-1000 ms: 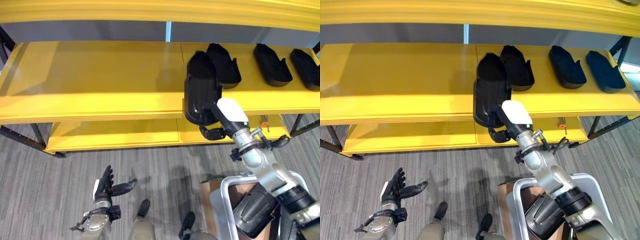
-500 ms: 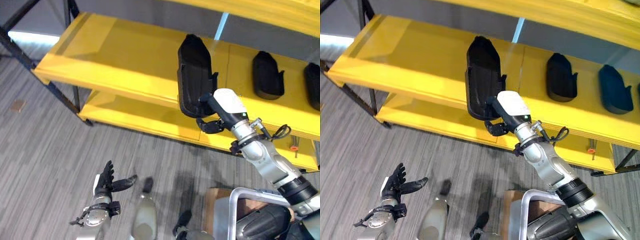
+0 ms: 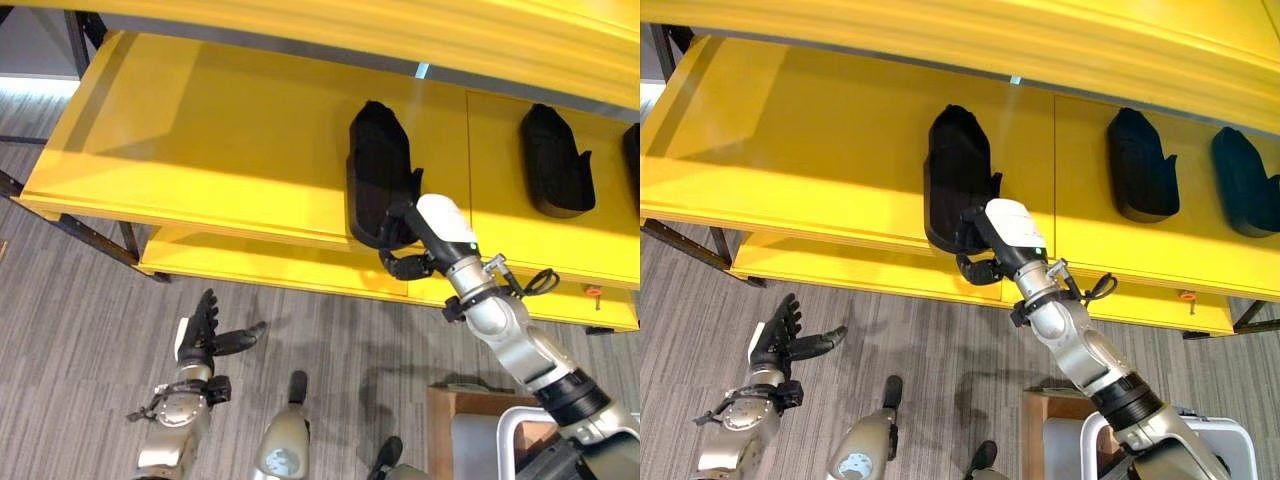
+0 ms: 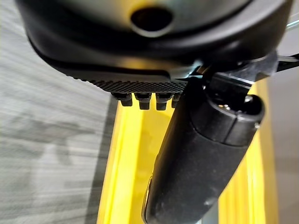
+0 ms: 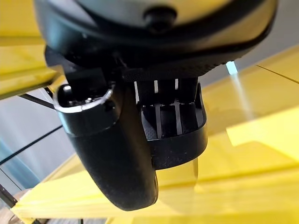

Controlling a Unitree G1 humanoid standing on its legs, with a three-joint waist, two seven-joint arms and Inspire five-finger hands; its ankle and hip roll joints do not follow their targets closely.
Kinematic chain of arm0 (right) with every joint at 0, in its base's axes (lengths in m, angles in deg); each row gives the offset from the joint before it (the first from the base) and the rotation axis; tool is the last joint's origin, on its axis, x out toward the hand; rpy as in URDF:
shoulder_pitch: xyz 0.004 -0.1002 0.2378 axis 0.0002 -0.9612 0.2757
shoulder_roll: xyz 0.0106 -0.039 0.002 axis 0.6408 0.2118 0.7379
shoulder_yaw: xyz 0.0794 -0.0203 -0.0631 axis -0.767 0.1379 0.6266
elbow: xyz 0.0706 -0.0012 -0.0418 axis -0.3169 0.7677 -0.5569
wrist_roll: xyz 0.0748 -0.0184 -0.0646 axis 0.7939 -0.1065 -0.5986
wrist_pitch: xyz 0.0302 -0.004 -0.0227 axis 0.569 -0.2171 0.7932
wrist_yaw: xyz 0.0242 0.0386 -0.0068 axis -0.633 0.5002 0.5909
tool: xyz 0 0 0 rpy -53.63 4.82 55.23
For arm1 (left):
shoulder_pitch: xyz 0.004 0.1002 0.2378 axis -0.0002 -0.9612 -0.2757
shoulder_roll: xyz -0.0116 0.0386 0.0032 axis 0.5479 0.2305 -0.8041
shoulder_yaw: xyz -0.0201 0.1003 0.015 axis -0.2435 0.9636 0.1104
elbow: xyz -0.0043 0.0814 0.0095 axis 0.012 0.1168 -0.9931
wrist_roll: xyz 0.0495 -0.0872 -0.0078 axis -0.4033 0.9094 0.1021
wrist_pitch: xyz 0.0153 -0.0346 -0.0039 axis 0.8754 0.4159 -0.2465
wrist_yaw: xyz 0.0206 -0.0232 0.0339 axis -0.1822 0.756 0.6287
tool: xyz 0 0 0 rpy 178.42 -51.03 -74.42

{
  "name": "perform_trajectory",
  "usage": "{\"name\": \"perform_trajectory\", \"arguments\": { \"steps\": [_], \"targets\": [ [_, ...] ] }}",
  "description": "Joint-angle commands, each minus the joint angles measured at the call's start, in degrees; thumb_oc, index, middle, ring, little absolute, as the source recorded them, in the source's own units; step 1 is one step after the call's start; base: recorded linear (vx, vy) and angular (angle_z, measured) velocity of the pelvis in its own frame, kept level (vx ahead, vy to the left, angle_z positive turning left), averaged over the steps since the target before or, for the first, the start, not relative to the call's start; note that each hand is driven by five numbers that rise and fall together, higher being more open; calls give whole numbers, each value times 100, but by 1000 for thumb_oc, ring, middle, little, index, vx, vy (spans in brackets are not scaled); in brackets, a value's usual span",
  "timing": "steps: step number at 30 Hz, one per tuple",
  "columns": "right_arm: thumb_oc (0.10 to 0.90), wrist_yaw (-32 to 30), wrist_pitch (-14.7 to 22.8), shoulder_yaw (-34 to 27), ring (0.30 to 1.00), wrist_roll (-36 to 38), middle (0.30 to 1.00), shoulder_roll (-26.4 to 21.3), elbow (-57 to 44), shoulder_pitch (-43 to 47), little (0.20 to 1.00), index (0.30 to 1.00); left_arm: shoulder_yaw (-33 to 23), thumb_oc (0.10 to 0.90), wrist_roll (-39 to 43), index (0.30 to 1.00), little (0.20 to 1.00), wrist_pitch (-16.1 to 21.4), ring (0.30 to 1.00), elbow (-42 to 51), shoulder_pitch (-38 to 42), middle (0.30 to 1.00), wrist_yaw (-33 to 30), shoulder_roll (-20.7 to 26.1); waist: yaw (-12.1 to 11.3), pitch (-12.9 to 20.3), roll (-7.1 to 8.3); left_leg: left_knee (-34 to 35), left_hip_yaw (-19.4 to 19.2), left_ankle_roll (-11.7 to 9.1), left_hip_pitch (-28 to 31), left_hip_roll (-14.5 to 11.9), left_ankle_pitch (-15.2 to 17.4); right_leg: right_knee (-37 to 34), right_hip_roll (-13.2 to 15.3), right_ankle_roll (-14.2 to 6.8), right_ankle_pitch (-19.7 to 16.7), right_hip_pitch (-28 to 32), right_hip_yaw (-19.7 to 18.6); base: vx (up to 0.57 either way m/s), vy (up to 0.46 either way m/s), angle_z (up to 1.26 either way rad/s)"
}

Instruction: Move parts from the plastic box to the shelf.

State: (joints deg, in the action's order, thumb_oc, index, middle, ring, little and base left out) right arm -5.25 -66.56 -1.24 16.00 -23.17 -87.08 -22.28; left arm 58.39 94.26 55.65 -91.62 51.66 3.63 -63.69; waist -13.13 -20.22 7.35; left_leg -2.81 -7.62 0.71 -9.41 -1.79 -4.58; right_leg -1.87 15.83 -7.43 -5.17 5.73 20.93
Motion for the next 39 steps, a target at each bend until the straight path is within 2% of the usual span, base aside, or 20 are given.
{"name": "perform_trajectory", "arguments": {
  "steps": [1, 5, 7, 9, 10, 12, 13, 15, 16, 17, 18, 19, 20, 21, 22, 23, 24, 26, 33, 39],
  "targets": [
    [400, -425, 282, -177, 300, -129, 300, -17, -272, 707, 300, 300, 83, 900, -109, 1000, 1000, 307, 1000, 347, -626, 1000, -134, 210, -123, 726, 191, -617, 378, -41, -326, -275, 690, 463, 144, -411, 186, -105, -71, 72, 177, -12],
    [400, -429, 259, -192, 300, -168, 300, -37, -247, 722, 300, 300, 120, 900, -118, 1000, 1000, 302, 1000, 351, -602, 1000, -115, 243, -109, 694, 161, -690, 426, 53, -373, -179, 782, 741, 257, -439, 71, -208, -68, 41, 118, -2],
    [400, -421, 253, -280, 300, -230, 300, -79, -292, 672, 300, 300, 178, 900, -167, 1000, 1000, 279, 1000, 339, -552, 1000, -80, 322, -24, 601, 42, -712, 523, 231, -336, 2, 874, 1518, 424, -382, -222, -512, -164, 59, 229, 2],
    [400, -432, 242, -321, 300, -294, 300, -91, -306, 659, 300, 300, 225, 900, -169, 1000, 1000, 263, 1000, 358, -496, 1000, -38, 369, 70, 517, -96, -681, 622, 337, -235, 117, 896, 2146, 477, -326, -460, -785, -291, 55, 215, 19],
    [400, -442, 233, -348, 300, -298, 300, -89, -306, 684, 300, 300, 257, 900, -229, 1000, 1000, 262, 1000, 413, -464, 1000, -33, 429, 141, 416, -200, -675, 703, 393, -190, 153, 875, 2567, 375, -270, -452, -962, -451, 27, 177, 43],
    [400, -471, 232, -330, 300, -300, 300, -95, -255, 769, 300, 300, 289, 900, -229, 1000, 1000, 277, 1000, 439, -414, 1000, -24, 456, 176, 296, -318, -624, 744, 438, -87, 164, 871, 2915, 308, -241, -324, -1257, -546, 9, 108, 47],
    [400, -489, 220, -302, 300, -295, 300, -86, -230, 842, 300, 300, 282, 900, -232, 1000, 1000, 292, 1000, 439, -409, 1000, -34, 463, 175, 261, -360, -558, 713, 435, -29, 144, 865, 2778, 364, -219, -307, -1389, -482, 30, 8, 25],
    [400, -509, 199, -221, 300, -224, 300, -51, -113, 1016, 300, 300, 258, 900, -188, 1000, 1000, 317, 1000, 455, -384, 1000, -61, 461, 144, 182, -390, -452, 653, 320, 76, 81, 869, 1972, 540, -260, -276, -1439, -267, 53, -110, -5],
    [400, -513, 200, -177, 300, -174, 300, -28, -79, 1110, 300, 300, 239, 900, -151, 1000, 1000, 332, 1000, 447, -372, 1000, -66, 461, 117, 118, -394, -461, 637, 228, 127, 11, 918, 1336, 585, -335, -342, -1405, -121, 44, -203, -24],
    [400, -516, 189, -141, 300, -134, 300, -19, -81, 1231, 300, 300, 240, 900, -133, 1000, 1000, 346, 1000, 464, -370, 1000, -61, 477, 104, 59, -365, -472, 646, 156, 110, -19, 905, 981, 721, -454, -559, -1523, -82, 73, -265, -28],
    [400, -538, 194, -83, 300, -112, 300, -28, -96, 1360, 300, 300, 261, 900, -118, 1000, 1000, 370, 1000, 478, -337, 1000, -70, 495, 100, 4, -361, -548, 689, 50, 119, -130, 996, 506, 696, -541, -687, -1577, -148, 76, -265, -18],
    [400, -529, 187, -113, 300, -125, 300, -65, -131, 1361, 300, 300, 280, 900, -94, 1000, 1000, 382, 1000, 530, -332, 1000, -51, 527, 152, -52, -337, -630, 786, -11, 97, -156, 1003, 482, 633, -582, -784, -1591, -417, 101, -226, -5],
    [400, -523, 179, -159, 300, -149, 300, -88, -147, 1277, 300, 300, 301, 900, -74, 1000, 1000, 373, 1000, 500, -320, 1000, -24, 523, 143, -19, -255, -681, 817, -50, 19, -134, 979, 431, 598, -571, -655, -1526, -413, 92, -268, 35],
    [400, -517, 168, -139, 300, -156, 300, -143, -105, 1324, 300, 300, 392, 900, -71, 1000, 1000, 391, 1000, 587, -343, 1000, 48, 452, 114, 25, -182, -609, 866, -156, -82, -147, 878, 342, 555, -595, -673, -1477, -190, 63, -189, 61],
    [400, -519, 169, -136, 300, -155, 300, -145, -101, 1328, 300, 300, 393, 900, -71, 1000, 1000, 390, 1000, 588, -344, 1000, 48, 449, 136, 38, -188, -595, 888, -163, -92, -150, 865, 329, 549, -591, -675, -1470, -162, 40, -379, 74],
    [400, -539, 174, -10, 300, -35, 300, -259, -74, 1559, 300, 300, 546, 900, 17, 1000, 1000, 399, 1000, 661, -312, 1000, 77, 391, 150, -34, -252, -532, 1002, -328, -243, -329, 718, 356, 395, -526, -555, -1406, 114, -5, -230, 47],
    [400, -542, 176, -5, 300, -32, 300, -262, -67, 1572, 300, 300, 544, 900, 17, 1000, 1000, 400, 1000, 658, -303, 1000, 77, 386, 178, -25, -245, -521, 1022, -324, -273, -309, 685, 345, 411, -522, -571, -1419, 136, -24, -308, 31],
    [400, -592, 183, 157, 300, 69, 300, -380, 39, 1912, 300, 300, 663, 900, -8, 1000, 1000, 413, 1000, 718, -243, 1000, 86, 453, 177, -123, -332, -405, 1133, -451, -461, -501, 504, 366, 274, -406, -333, -1497, 281, -30, -180, 39],
    [400, -616, 147, 633, 300, 97, 300, -618, 342, 2643, 300, 300, 709, 900, 60, 1000, 1000, 432, 1000, 785, -231, 1000, 50, 466, 146, -294, -434, 21, 1130, -570, -462, -823, 216, 510, 33, -275, -102, -1760, 282, 7, -119, 5],
    [400, -699, 79, 971, 300, 42, 300, -858, 703, 3144, 300, 300, 751, 900, 106, 1000, 1000, 481, 1000, 822, -239, 1000, -24, 474, 168, -447, -518, 234, 1054, -631, -488, -907, 49, 679, -37, -216, -16, -2027, 230, -5, -52, -12]
  ]
}}
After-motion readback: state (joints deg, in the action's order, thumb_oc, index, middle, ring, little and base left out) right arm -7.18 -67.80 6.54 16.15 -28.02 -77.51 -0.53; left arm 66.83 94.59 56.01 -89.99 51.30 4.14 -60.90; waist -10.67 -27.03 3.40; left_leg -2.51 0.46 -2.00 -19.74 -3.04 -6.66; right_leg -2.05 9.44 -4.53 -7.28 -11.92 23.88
